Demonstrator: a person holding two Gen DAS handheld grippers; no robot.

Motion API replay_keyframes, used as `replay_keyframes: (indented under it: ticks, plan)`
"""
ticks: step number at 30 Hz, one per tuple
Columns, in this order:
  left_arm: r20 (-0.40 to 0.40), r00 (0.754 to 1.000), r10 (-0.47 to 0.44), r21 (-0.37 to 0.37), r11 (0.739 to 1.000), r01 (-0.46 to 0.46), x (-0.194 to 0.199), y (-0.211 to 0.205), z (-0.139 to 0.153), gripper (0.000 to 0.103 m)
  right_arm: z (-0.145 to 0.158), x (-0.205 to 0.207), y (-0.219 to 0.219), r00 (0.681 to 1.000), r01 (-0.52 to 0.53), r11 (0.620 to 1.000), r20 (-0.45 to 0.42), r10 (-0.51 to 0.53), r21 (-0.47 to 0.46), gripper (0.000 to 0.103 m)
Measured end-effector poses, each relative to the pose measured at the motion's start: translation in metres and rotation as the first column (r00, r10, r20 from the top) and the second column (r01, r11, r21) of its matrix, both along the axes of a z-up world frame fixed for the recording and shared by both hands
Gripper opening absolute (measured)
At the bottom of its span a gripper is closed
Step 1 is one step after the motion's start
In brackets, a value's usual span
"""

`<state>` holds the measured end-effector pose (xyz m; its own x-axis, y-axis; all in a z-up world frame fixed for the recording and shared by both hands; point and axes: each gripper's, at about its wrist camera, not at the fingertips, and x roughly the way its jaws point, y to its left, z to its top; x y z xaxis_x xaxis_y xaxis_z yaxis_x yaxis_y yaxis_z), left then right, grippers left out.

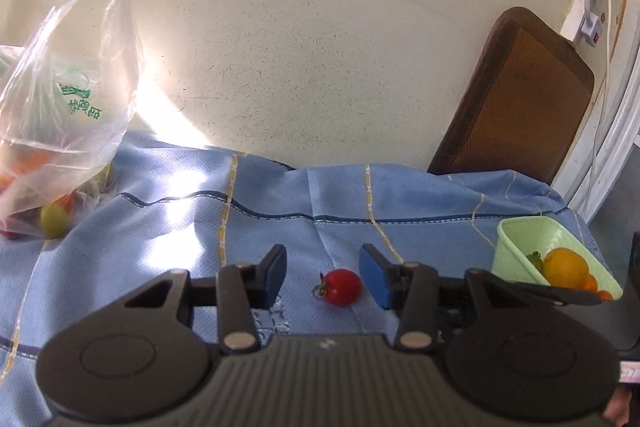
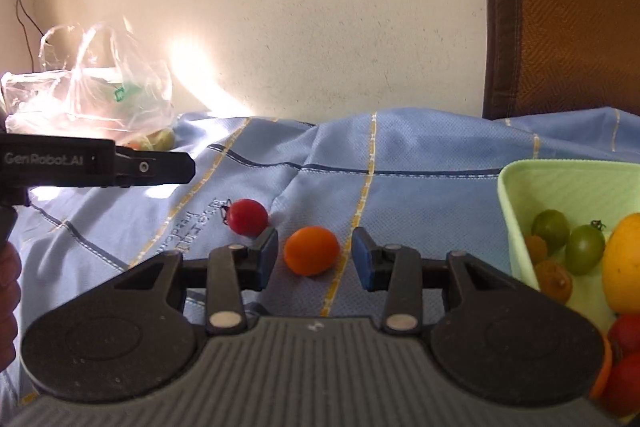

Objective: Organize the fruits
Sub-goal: 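Grasp a red cherry tomato with the left tool while the right tool grasps an orange tomato, then carry the red tomato with the left tool into the bowl while the right tool releases the orange tomato there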

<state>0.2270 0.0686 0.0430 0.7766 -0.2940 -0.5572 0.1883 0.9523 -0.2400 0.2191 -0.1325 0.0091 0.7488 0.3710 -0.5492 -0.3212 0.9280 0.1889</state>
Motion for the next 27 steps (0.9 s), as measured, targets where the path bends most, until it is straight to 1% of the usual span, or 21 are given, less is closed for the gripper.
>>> replay_keyframes:
  ticks: [1,2,3,5,7,8,9,11,12,14,17,21,23,27]
  plan:
    - [0.0,1.0,-0.006,0.013,1.0,0.006,0.003,-0.003,-0.002,0.046,-0.003,0.006,-0.001,1.0,-0.006,1.0,-0.024,0.006,0.014,0.043]
    - [0.0,1.0,-0.012,0.028,1.0,0.012,0.006,-0.007,-0.005,0.047,-0.005,0.009,-0.004,0.999,-0.016,0.999,-0.05,0.018,0.034,0.04]
    - [0.0,1.0,-0.018,0.043,0.999,0.018,0.007,-0.011,-0.008,0.05,-0.007,0.01,-0.006,0.997,-0.022,0.998,-0.067,0.025,0.053,0.034]
    - [-0.001,1.0,-0.03,0.084,0.996,0.03,0.011,-0.02,-0.014,0.052,-0.005,0.005,-0.012,0.996,-0.018,0.995,-0.085,0.027,0.099,0.034]
    - [-0.013,0.999,-0.04,0.123,0.992,0.041,0.015,-0.027,-0.021,0.052,-0.002,-0.007,-0.017,0.996,-0.027,0.991,-0.075,0.038,0.134,0.034]
    - [-0.021,0.999,-0.043,0.138,0.989,0.046,0.016,-0.03,-0.025,0.052,0.0,-0.015,-0.018,0.998,-0.03,0.991,-0.058,0.038,0.129,0.034]
    - [-0.031,0.999,-0.044,0.155,0.987,0.048,0.018,-0.032,-0.029,0.049,0.002,-0.025,-0.019,0.998,-0.034,0.992,-0.039,0.039,0.12,0.034]
    - [-0.067,0.996,-0.055,0.175,0.982,0.066,0.021,-0.036,-0.034,0.035,0.004,-0.042,-0.022,0.999,-0.048,0.993,-0.015,0.05,0.107,0.034]
    - [-0.069,0.996,-0.058,0.177,0.982,0.07,0.02,-0.037,-0.035,0.031,0.005,-0.051,-0.023,0.999,-0.053,0.994,-0.002,0.054,0.1,0.034]
    - [-0.058,0.997,-0.05,0.181,0.982,0.06,0.013,-0.039,-0.031,0.03,0.006,-0.066,-0.027,0.999,-0.05,0.995,0.017,0.049,0.084,0.034]
    - [-0.031,0.997,-0.074,0.124,0.989,0.077,-0.014,-0.041,-0.017,0.03,0.009,-0.086,-0.035,0.999,-0.032,0.996,0.039,0.029,0.08,0.034]
    - [0.006,0.989,-0.144,0.07,0.987,0.144,-0.076,-0.056,0.004,0.03,0.01,-0.123,-0.048,0.997,-0.006,0.998,0.077,0.001,0.064,0.034]
    - [0.024,0.983,-0.18,0.073,0.981,0.178,-0.112,-0.068,0.007,0.03,0.011,-0.145,-0.057,0.995,0.016,0.998,0.098,-0.021,0.054,0.034]
    - [0.028,0.971,-0.239,0.09,0.968,0.236,-0.166,-0.092,0.001,0.031,0.007,-0.188,-0.073,0.989,0.067,0.998,0.135,-0.068,0.012,0.034]
